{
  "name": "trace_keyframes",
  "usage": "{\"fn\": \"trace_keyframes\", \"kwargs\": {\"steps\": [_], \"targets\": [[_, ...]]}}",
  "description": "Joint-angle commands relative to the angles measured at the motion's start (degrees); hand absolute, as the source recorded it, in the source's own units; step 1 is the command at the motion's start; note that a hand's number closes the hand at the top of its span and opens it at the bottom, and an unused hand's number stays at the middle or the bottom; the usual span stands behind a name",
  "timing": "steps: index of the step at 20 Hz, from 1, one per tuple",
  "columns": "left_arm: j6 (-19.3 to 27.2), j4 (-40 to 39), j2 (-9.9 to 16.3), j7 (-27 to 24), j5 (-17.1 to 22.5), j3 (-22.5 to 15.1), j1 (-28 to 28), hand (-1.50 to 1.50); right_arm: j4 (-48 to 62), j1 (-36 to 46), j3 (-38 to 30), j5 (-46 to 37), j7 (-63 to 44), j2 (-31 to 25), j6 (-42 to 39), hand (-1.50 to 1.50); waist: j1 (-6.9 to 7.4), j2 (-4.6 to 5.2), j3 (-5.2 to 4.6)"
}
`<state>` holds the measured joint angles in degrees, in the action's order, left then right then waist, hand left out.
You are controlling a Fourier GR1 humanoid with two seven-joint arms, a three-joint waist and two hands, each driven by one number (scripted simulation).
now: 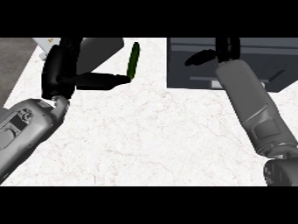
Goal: Pick up the can, place it into the drawer and close the drawer
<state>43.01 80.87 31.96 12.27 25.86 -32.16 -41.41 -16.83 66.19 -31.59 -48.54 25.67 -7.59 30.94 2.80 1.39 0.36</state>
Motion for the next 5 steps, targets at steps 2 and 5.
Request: {"fn": "trace_keyframes", "kwargs": {"steps": [2, 5], "targets": [[0.7, 2.0, 0.1, -0.9, -0.9, 0.5, 3.5, -1.50, -1.9, 3.2, -7.0, 9.3, 1.1, 1.8, -3.8, -1.50, 0.00, -0.78, -0.26], [-1.0, 4.3, 2.0, 1.8, -1.0, 1.1, 2.3, -1.50, -0.9, 5.5, -7.0, 9.4, 1.0, 1.4, -3.2, -1.50, 0.79, -0.53, -0.26]]}}
